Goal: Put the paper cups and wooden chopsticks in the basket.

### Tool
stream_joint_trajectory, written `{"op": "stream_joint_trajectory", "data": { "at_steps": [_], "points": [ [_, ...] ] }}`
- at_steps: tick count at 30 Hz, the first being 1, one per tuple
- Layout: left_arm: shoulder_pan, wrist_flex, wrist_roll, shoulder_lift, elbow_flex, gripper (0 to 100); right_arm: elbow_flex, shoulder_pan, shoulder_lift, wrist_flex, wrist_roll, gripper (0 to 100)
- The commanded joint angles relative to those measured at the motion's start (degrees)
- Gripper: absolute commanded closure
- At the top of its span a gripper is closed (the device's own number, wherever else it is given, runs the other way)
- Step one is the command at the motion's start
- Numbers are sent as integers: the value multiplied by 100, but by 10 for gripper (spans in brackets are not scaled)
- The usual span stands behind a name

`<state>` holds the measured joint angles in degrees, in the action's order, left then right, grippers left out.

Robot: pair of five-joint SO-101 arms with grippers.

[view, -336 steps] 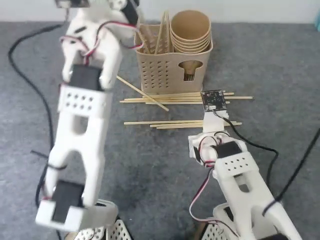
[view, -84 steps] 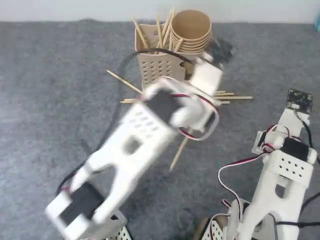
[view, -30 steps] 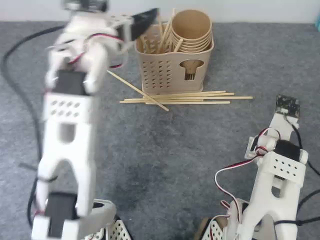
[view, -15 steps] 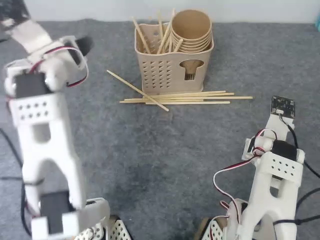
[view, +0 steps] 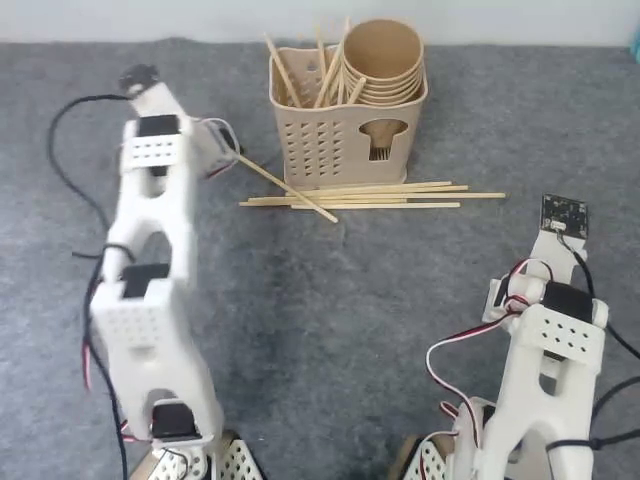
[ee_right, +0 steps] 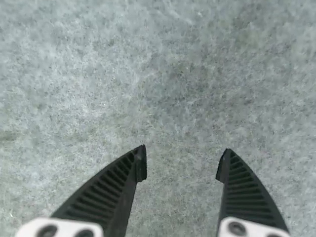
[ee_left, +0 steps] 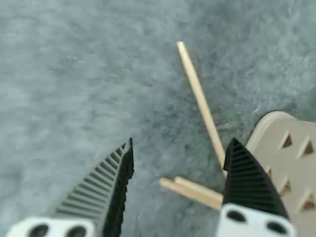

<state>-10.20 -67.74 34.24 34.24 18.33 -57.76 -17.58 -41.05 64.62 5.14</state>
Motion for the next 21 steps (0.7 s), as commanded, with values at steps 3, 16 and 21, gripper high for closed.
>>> {"op": "stream_joint_trajectory", "data": {
  "at_steps": [3,16,21],
  "points": [
    [343,-53,281,1090,1543,724,35,4,-31,-84,0,758],
    [396,-1187,316,2778,3846,872,-387,22,-40,-567,9,758],
    [466,-1635,316,3226,4523,986,-431,-4,-84,-593,9,758]
  ]
}}
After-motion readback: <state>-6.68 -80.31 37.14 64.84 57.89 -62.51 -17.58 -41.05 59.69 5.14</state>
